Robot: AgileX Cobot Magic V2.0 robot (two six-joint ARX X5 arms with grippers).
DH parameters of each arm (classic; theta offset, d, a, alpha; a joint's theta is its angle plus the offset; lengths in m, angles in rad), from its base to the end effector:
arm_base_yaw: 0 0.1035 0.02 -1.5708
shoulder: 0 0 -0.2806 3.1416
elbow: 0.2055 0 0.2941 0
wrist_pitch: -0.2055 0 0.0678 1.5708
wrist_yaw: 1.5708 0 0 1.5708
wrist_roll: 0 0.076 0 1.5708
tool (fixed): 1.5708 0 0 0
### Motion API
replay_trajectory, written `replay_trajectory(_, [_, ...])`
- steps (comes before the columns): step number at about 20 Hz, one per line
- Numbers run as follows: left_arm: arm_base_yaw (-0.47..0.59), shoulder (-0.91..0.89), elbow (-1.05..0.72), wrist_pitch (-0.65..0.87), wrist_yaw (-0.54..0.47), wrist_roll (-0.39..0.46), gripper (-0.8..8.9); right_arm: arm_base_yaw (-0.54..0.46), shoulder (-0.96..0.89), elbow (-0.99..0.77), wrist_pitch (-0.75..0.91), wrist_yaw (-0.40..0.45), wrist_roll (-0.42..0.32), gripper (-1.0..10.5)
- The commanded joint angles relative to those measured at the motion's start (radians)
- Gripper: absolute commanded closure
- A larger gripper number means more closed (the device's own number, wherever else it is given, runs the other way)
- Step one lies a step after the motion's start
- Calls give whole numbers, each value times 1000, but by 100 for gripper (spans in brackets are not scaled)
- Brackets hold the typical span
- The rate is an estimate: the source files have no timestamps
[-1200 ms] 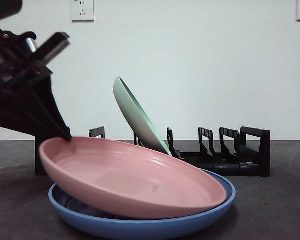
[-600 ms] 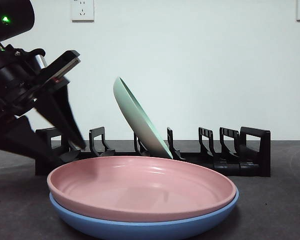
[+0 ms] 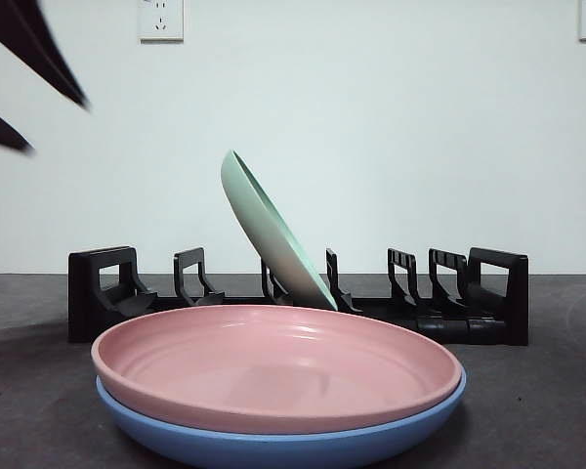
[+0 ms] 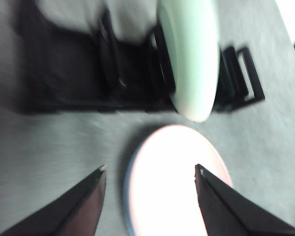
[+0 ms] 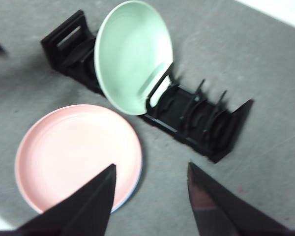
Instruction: Place the plate
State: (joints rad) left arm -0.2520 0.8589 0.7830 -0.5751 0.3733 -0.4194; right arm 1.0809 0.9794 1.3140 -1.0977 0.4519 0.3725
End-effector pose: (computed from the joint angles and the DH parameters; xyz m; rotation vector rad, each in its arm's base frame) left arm 0.2241 -0.0863 0.2700 -0.4310 0.7777 -0.4559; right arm 0.1301 0.1734 0.3936 -0.1860 0.6521 0.4785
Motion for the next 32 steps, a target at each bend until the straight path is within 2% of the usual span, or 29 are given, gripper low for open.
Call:
replay_trajectory(1, [52,-70,64,-154,-37,100,534,-42,32,19,70,-89,8,705])
replay_trajectory(2, [69,-95,84,-200,-50,110,534,-73,45,19,113,-145,-3,705])
replay_trajectory(4, [89,-141,109,-257,-56,113,534,-156,91,24,224,-330,-42,705])
replay_trajectory(6, [90,-177,112,-286,-56,113,534,-235,171,37,315,-514,-45,705])
replay_trajectory(7, [90,-192,112,-304,-56,112,534,-266,224,52,346,-576,-45,705])
replay_trajectory(9, [90,-213,112,-340,-56,113,534,-306,344,97,374,-639,-62,705])
replay_trajectory(14, [90,-226,112,-345,-59,112,534,-353,634,262,380,-676,-130,705])
replay_trajectory(17, [90,-226,112,-345,-59,59,534,-366,768,359,381,-698,-150,705])
replay_trajectory(21, [90,-226,112,-345,-59,60,534,-375,885,438,394,-711,-164,705])
replay_trajectory(26, [90,-226,112,-345,-59,60,534,-394,950,445,415,-713,-165,706])
replay_trajectory(27, [90,-226,112,-345,-59,60,534,-396,956,445,417,-715,-164,725])
replay_trajectory(29, [90,-226,112,-345,-59,61,534,-397,962,445,414,-723,-165,902])
replay_trajectory(30, [90,-226,112,-344,-59,60,534,-397,962,445,414,-745,-171,939])
replay_trajectory(32, [90,-226,112,-344,-59,61,534,-397,962,446,415,-788,-168,939])
